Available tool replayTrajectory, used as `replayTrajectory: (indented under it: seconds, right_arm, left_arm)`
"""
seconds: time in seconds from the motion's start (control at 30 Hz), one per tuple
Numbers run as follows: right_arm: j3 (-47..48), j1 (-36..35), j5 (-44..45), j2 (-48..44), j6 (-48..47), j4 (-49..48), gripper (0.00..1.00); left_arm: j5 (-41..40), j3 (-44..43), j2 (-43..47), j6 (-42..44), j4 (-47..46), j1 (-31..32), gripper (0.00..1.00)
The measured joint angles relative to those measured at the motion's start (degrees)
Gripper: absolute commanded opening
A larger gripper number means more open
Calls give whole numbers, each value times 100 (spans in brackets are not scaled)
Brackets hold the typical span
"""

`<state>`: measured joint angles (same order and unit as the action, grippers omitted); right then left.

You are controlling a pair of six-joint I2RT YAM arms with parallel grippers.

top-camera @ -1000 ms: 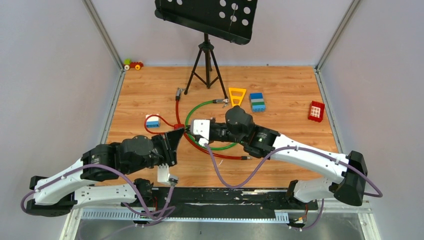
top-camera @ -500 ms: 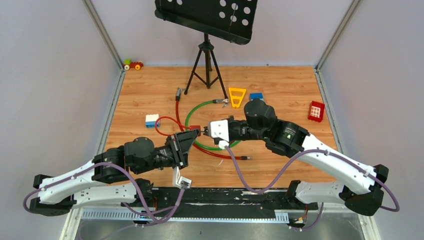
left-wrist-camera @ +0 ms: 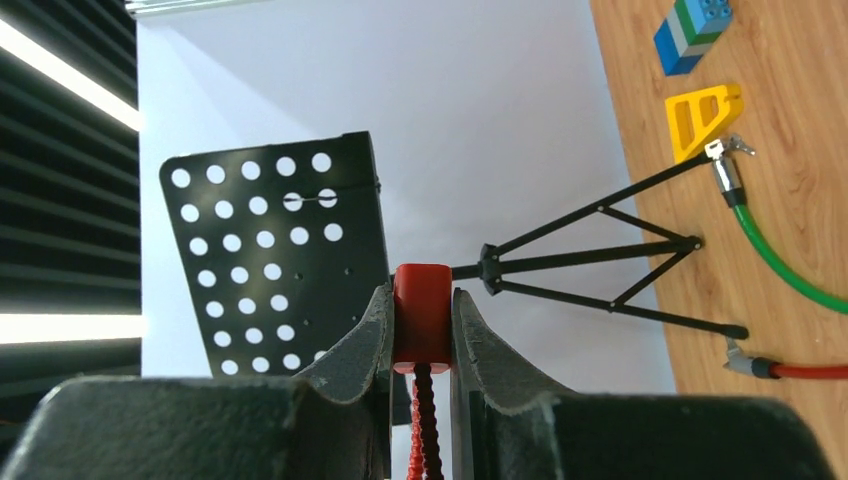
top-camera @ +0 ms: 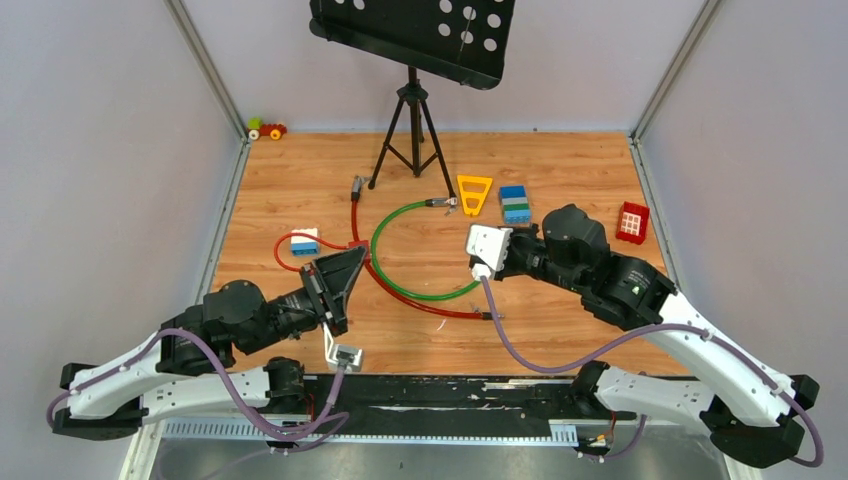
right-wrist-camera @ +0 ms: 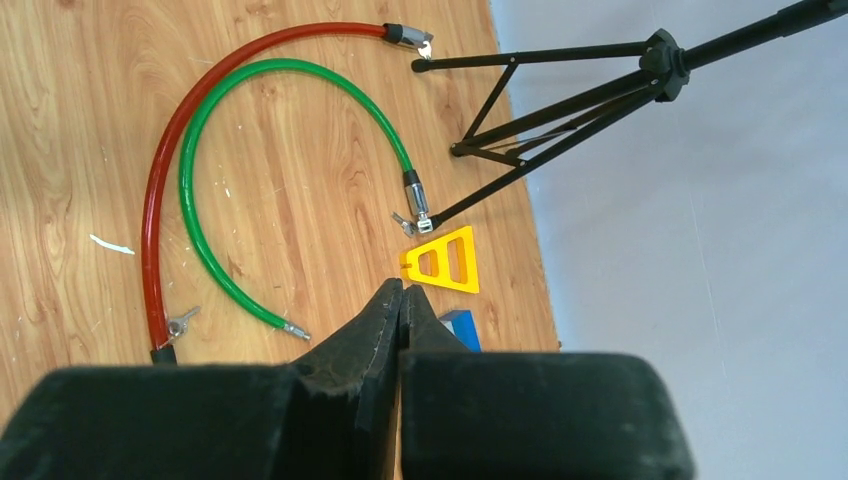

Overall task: Lock with the key
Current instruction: Place the key at the center of the board, then place the lock at the center of the board.

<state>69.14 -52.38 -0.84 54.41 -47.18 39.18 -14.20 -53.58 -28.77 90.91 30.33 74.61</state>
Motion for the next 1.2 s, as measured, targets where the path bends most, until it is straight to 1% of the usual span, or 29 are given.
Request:
replayTrajectory:
  seconds: [0.17,0.27,0.33,0.43,0.5,0.53,0.6,0.7,0.73,0.8,0.87,0.93,0.97,1.03,1.1,1.2]
  right_arm:
    - [-103,0,-85,-74,157,-83,0]
    - [-256,0,-81,-68,385,-234,0]
    - [-404,0,-4,-61,614,-393,3]
    - [-566,0,164,-22,1095,-605,9]
    - [-621,0,297,20,1510,-745,17]
    - [-654,2,378,33,1749,-835,21]
    - [-743,9,560,52,2260,-1032,29]
    - [-826,33,898,140,3045,-1154,36]
    - [-828,61,1067,203,3362,-1161,38]
    - [-822,170,1399,363,3998,-1134,43]
    - [-789,369,1720,579,4693,-944,50]
    - [-780,656,1956,761,5364,-623,58]
    - [-780,717,2009,791,5530,-525,63]
    - [-813,942,2131,787,6000,-286,65]
    - [-887,1093,2253,647,6358,-140,65]
    - [-1172,1172,2376,177,6728,-118,64]
  left_arm:
    - [63,9,-61,-476,-83,0,0]
    - [164,31,-101,-981,-190,0,0]
    - [219,44,-181,-1434,-245,0,0]
    - [251,70,-402,-2328,-426,0,0]
    - [212,142,-610,-3182,-761,0,1]
    - [177,181,-686,-3519,-911,0,3]
    - [-26,297,-870,-4437,-1307,0,7]
    - [-542,409,-1154,-5700,-1768,-13,8]
    - [-640,420,-1237,-6000,-1845,-50,8]
    - [-612,420,-1467,-6730,-1971,-358,7]
    - [-356,448,-1681,-7383,-2098,-883,5]
    - [205,605,-2022,-8190,-2424,-1685,4]
    - [315,651,-2122,-8356,-2509,-1836,7]
    - [599,824,-2511,-8754,-2870,-2188,10]
    - [1025,975,-3051,-9088,-3335,-2361,9]
    - [1757,1064,-4013,-9388,-4028,-2522,9]
